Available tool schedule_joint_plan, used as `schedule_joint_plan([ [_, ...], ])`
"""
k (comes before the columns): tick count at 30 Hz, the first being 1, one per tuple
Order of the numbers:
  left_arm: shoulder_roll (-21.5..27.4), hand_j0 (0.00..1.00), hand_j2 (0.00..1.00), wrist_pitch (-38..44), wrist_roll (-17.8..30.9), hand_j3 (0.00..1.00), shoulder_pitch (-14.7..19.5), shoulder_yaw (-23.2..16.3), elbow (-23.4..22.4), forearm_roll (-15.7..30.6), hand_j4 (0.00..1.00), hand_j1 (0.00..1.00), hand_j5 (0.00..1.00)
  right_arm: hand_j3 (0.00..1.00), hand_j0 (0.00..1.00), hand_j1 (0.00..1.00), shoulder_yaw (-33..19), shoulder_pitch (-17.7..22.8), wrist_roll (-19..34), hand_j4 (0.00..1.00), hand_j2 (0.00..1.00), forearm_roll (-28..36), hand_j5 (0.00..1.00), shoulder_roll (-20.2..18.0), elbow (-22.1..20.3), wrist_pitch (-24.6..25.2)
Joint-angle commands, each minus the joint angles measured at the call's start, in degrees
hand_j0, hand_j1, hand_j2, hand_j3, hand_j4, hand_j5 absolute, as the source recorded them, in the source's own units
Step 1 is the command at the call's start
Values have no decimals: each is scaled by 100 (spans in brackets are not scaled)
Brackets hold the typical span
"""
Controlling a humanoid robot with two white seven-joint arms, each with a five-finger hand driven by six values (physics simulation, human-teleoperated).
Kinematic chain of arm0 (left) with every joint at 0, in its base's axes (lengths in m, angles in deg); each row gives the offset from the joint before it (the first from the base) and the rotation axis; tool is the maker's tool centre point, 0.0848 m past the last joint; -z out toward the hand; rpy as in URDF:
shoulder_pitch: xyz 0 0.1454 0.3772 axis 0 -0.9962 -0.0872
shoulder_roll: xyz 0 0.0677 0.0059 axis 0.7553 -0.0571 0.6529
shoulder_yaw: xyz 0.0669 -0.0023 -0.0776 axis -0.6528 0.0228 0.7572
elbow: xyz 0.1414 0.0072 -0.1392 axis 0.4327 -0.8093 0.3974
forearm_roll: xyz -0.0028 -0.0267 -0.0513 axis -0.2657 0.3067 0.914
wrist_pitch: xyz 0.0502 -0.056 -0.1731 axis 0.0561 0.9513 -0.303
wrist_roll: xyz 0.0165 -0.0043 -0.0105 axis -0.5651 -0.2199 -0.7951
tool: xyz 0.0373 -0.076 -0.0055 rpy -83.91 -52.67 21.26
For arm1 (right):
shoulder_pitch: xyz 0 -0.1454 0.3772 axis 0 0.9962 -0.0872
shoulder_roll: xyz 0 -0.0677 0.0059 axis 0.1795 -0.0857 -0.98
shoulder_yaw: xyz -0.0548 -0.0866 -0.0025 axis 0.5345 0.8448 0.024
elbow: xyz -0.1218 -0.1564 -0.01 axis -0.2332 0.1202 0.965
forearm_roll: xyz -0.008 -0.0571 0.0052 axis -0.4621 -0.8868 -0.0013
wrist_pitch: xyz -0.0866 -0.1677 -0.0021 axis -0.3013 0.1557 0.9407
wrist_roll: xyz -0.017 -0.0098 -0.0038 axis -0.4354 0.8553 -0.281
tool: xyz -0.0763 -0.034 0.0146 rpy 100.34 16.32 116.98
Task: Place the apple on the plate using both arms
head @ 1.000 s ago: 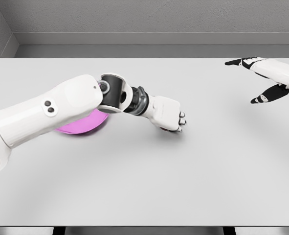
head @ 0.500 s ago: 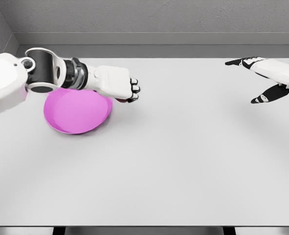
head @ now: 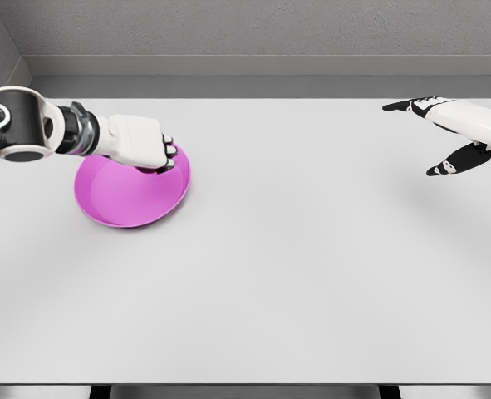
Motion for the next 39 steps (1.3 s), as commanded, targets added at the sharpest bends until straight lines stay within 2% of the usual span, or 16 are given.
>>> schedule_joint_plan([
  [1,15,43,43,13,22,43,0,6,-12,-29,43,43,43,100,100,100,-1,0,-3,100,100,16,100,-6,-1,8],
  [2,15,54,54,13,22,54,0,6,-12,-29,54,54,54,100,100,100,-1,0,-3,100,100,25,100,-6,-1,8],
  [3,15,87,87,13,22,87,0,6,-12,-29,87,87,87,100,100,100,-1,0,-3,100,100,25,100,-6,-1,8],
  [4,15,100,100,13,22,100,0,6,-20,-37,100,100,100,100,100,100,-1,0,-3,100,100,25,100,-6,-1,8],
  [11,23,100,100,13,22,100,9,6,-29,-108,100,100,100,100,100,100,-1,0,-3,100,100,25,100,-6,-1,8],
  [13,137,100,100,13,5,100,18,50,-12,41,100,100,100,100,100,100,-1,0,-3,100,100,25,100,-6,-1,8],
  [15,252,100,100,13,4,100,18,278,-12,498,100,100,100,100,100,100,-1,0,-3,100,100,25,100,-6,-1,8],
  [17,463,100,100,13,4,100,-105,515,-3,1333,100,100,100,100,100,100,-1,0,-3,100,100,25,100,-6,-1,8],
  [18,550,100,100,13,4,100,-228,691,24,1536,100,100,100,100,100,100,-1,0,-3,100,100,25,100,-6,-1,8],
  [21,647,100,100,13,4,100,-272,771,41,2159,100,100,100,100,100,100,-1,0,-3,100,100,25,100,-15,-1,8],
  [25,929,100,100,13,4,100,-510,876,32,2968,100,100,100,100,100,100,-1,0,-3,100,100,25,100,-6,43,8],
  [27,1016,100,100,13,4,100,-606,1008,24,3074,100,100,100,100,100,100,-1,-9,-3,100,100,25,100,-6,43,8],
  [29,1236,100,100,13,4,100,-896,1236,-29,3259,100,100,100,100,100,100,-1,-9,-3,100,100,25,100,-6,51,8],
  [31,1307,100,100,13,4,100,-923,1307,-29,3276,100,100,100,100,100,100,-1,-9,-3,100,100,25,100,-6,51,8],
  [34,1412,100,100,13,4,100,-1151,1456,-29,3311,100,100,100,100,100,100,-1,-18,-3,100,100,25,100,-6,51,8],
  [39,1473,100,100,13,-4,100,-1248,1588,-38,3320,100,100,100,100,100,100,-1,-18,-3,100,100,16,100,3,43,8],
])
